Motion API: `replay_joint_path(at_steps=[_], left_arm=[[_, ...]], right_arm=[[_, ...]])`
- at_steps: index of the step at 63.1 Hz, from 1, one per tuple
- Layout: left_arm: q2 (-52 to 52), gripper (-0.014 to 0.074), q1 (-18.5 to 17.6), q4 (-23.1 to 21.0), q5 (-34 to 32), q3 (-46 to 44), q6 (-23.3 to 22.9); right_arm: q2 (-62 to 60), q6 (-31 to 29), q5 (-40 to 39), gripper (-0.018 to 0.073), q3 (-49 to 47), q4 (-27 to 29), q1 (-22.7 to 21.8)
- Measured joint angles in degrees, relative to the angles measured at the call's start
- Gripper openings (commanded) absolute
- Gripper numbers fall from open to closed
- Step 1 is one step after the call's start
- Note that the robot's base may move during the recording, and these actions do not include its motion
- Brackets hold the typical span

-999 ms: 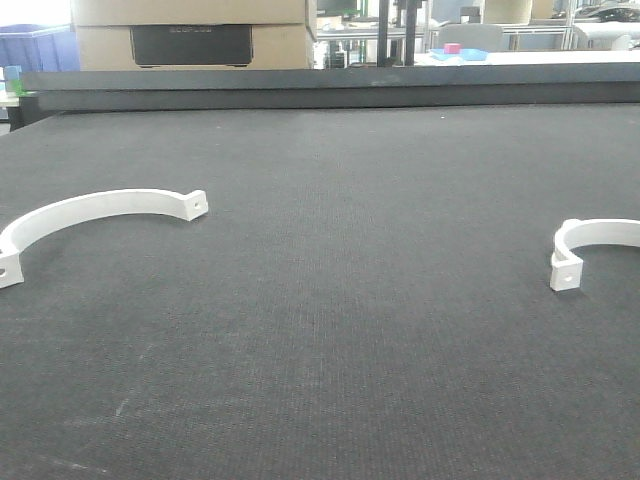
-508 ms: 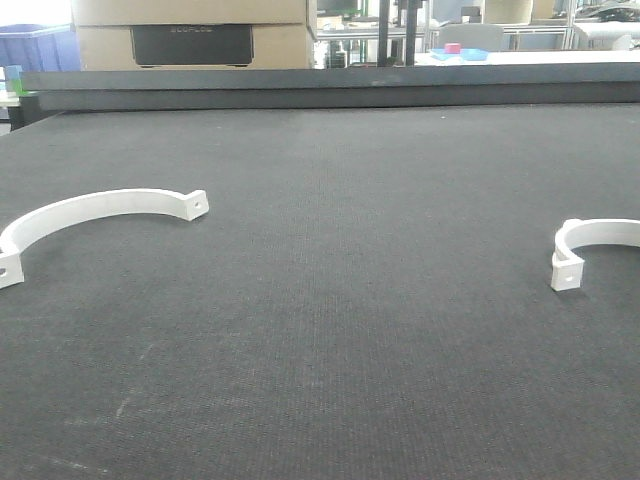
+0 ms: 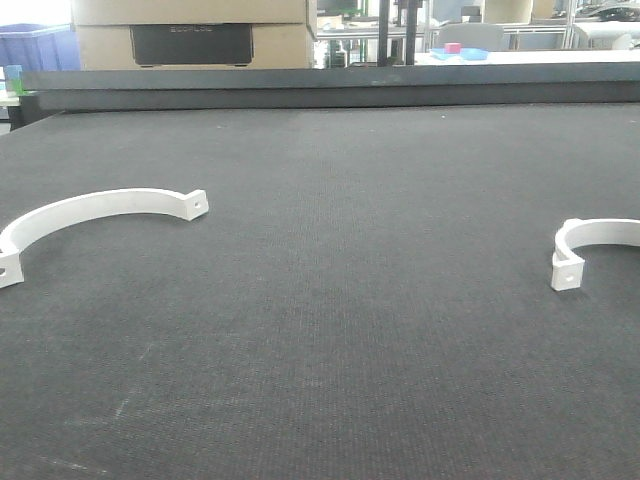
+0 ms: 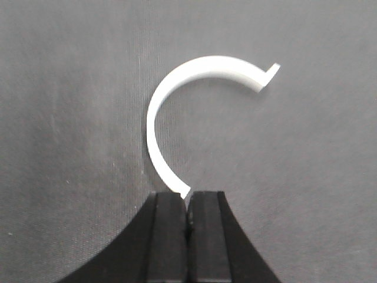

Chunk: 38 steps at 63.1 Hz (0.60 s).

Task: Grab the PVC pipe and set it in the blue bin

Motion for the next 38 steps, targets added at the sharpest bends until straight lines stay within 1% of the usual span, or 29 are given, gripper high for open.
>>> replay_joint_path(at_steps=[6, 12, 20, 31, 38], left_arm=[[4.7, -0.0111, 0.0, 0.0, -0.1, -1.2, 0.0], [8.4, -0.0111, 0.0, 0.0, -0.5, -1.6, 0.0], [11.0, -0.0111, 0.0, 0.0, -0.5, -1.6, 0.0], [11.6, -0.0111, 0.0, 0.0, -0.6, -1.6, 0.0], [11.6, -0.0111, 0.0, 0.0, -1.1, -1.7, 0.0]], right_arm=[[0.0, 0.0, 0.2, -0.0167, 0.0, 0.4, 0.0], [0.1, 0.2, 1.8, -0.0141, 0.0, 1.1, 0.0], [1.2, 3.2, 4.8, -0.0141, -1.5, 2.5, 0.0], [8.5, 7.1, 13.7, -0.0141, -8.0, 2.7, 0.8], [14.9, 13.3, 20.7, -0.0141, -13.7, 0.3, 2.6]])
